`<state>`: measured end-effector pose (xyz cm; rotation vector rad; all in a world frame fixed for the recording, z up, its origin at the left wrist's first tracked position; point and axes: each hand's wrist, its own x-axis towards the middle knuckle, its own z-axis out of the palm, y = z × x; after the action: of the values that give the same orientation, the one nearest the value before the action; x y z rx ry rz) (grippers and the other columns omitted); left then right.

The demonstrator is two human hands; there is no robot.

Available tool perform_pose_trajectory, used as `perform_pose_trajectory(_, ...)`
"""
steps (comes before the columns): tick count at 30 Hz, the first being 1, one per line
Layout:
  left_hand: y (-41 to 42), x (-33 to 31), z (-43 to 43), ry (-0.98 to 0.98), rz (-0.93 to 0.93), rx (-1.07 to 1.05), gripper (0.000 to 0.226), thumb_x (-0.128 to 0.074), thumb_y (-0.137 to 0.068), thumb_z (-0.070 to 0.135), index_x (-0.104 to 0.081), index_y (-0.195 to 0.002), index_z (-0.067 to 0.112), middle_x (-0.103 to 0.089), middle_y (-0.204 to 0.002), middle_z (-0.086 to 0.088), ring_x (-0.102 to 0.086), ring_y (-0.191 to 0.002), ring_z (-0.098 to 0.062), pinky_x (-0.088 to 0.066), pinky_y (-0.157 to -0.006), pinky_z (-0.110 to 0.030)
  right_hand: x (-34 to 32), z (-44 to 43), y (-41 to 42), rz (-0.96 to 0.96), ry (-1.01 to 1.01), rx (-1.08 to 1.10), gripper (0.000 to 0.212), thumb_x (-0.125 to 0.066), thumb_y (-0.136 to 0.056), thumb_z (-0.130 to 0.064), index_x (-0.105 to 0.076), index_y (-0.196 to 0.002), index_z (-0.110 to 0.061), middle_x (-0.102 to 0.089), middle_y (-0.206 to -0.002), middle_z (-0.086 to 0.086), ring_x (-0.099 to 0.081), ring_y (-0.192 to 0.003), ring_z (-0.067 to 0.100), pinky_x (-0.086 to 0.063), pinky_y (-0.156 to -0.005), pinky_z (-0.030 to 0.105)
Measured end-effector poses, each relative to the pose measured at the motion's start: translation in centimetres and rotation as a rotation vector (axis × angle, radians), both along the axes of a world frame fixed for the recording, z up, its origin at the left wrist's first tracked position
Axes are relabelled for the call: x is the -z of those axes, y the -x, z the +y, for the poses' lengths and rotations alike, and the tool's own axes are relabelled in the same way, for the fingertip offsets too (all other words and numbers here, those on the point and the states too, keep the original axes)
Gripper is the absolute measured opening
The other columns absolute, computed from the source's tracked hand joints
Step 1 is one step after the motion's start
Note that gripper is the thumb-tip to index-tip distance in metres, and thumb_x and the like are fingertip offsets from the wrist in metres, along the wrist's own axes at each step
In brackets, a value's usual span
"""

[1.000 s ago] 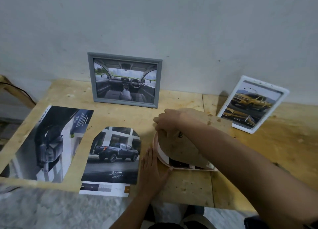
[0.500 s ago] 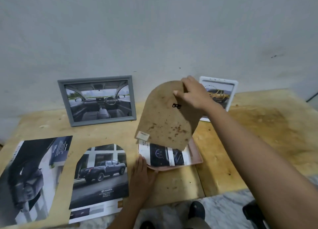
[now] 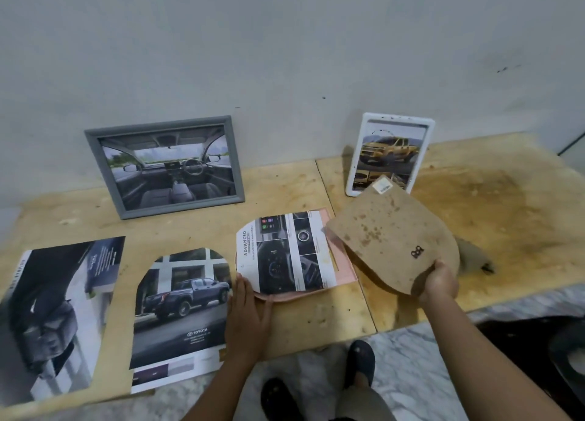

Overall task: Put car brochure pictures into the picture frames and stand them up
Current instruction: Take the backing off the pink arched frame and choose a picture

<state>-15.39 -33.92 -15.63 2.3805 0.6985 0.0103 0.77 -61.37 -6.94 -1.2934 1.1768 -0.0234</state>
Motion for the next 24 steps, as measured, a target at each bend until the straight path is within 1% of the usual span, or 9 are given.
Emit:
perform_pose_trajectory(2,0.3,0.2,0.3,0.009,0.001,0.001,0.079,-0.036,-0.088,0.049,-0.008,-0.15,0.01,-0.001,-0.157,0.0,-0.006,-0.145,-0.019,-0.016,-0.118,-0.038,0.5,-0.4,1.0,0.039,0.041,0.057,0.046,-0.049,-0.093,-0.025,-0.045,-0.134,-0.002,-0.052,-0.132,0.014,-0.051,-0.118,0.031,-0.043,-0.084,0.034)
perform_pose_trajectory(4,0.4,0.4,0.5,0.02,0.005,-0.005,0.081,-0.035,-0.086,0.051,-0.007,-0.15,0.01,-0.001,-0.158,0.0,-0.007,-0.145,-0.021,-0.017,-0.118,-0.039,1.1,-0.7,1.6,0.086,0.087,0.088,0.047,-0.048,-0.092,-0.025,-0.045,-0.133,-0.001,-0.051,-0.133,0.016,-0.051,-0.119,0.032,-0.044,-0.091,0.036)
perform_pose_trajectory(8,0.4,0.4,0.3,0.043,-0.005,-0.013,0.08,-0.038,-0.087,0.049,-0.008,-0.15,0.01,-0.002,-0.158,0.0,-0.007,-0.145,-0.021,-0.017,-0.118,-0.04,1.9,-0.2,2.4,0.175,0.106,0.155,0.05,-0.042,-0.094,-0.024,-0.038,-0.137,0.002,-0.047,-0.137,0.019,-0.049,-0.122,0.034,-0.044,-0.098,0.039)
perform_pose_trajectory(11,0.3,0.3,0.1,0.06,-0.043,-0.018,0.075,-0.051,-0.094,0.035,-0.009,-0.15,0.009,-0.001,-0.157,0.001,-0.007,-0.146,-0.022,-0.017,-0.118,-0.04,2.1,0.8,2.8,0.197,0.099,0.18,0.05,-0.037,-0.093,-0.023,-0.035,-0.138,0.0,-0.047,-0.136,0.018,-0.048,-0.121,0.033,-0.043,-0.099,0.04)
perform_pose_trajectory(14,0.4,0.3,0.1,0.08,-0.068,-0.025,0.075,-0.054,-0.093,0.029,-0.007,-0.149,0.011,-0.002,-0.158,0.001,-0.008,-0.145,-0.021,-0.018,-0.118,-0.041,2.5,1.9,2.8,0.21,0.092,0.177,0.051,-0.034,-0.094,-0.021,-0.027,-0.141,-0.004,-0.042,-0.141,0.017,-0.044,-0.126,0.033,-0.039,-0.102,0.042)
perform_pose_trajectory(16,0.3,0.3,0.1,0.079,-0.071,-0.024,0.075,-0.053,-0.093,0.03,-0.008,-0.149,0.01,-0.002,-0.158,0.0,-0.008,-0.145,-0.021,-0.017,-0.118,-0.039,2.9,2.3,3.0,0.225,0.119,0.125,0.05,-0.037,-0.093,-0.02,-0.028,-0.141,-0.005,-0.042,-0.14,0.016,-0.044,-0.125,0.033,-0.041,-0.1,0.042)
perform_pose_trajectory(19,0.3,0.3,0.2,0.067,-0.095,-0.012,0.075,-0.052,-0.093,0.034,-0.01,-0.149,0.007,-0.002,-0.158,-0.001,-0.007,-0.145,-0.02,-0.015,-0.118,-0.038,3.1,2.5,3.3,0.185,0.091,0.041,0.045,-0.048,-0.09,-0.017,-0.043,-0.131,0.0,-0.053,-0.128,0.017,-0.053,-0.113,0.033,-0.047,-0.085,0.037)
perform_pose_trajectory(21,0.3,0.5,0.1,0.059,-0.094,-0.011,0.074,-0.051,-0.093,0.033,-0.01,-0.149,0.007,-0.001,-0.157,-0.001,-0.004,-0.144,-0.017,-0.013,-0.118,-0.038,3.4,2.2,3.3,0.173,0.159,-0.014,0.047,-0.056,-0.086,-0.017,-0.045,-0.128,0.002,-0.055,-0.126,0.02,-0.055,-0.111,0.036,-0.048,-0.085,0.039)
perform_pose_trajectory(24,0.4,0.7,0.1,0.047,-0.091,-0.015,0.078,-0.041,-0.088,0.044,-0.01,-0.15,0.008,-0.002,-0.158,-0.002,-0.004,-0.144,-0.016,-0.014,-0.118,-0.038,3.8,1.8,3.4,0.178,0.298,-0.107,0.058,-0.067,-0.083,-0.019,-0.041,-0.127,0.005,-0.05,-0.13,0.024,-0.053,-0.115,0.039,-0.047,-0.091,0.042)
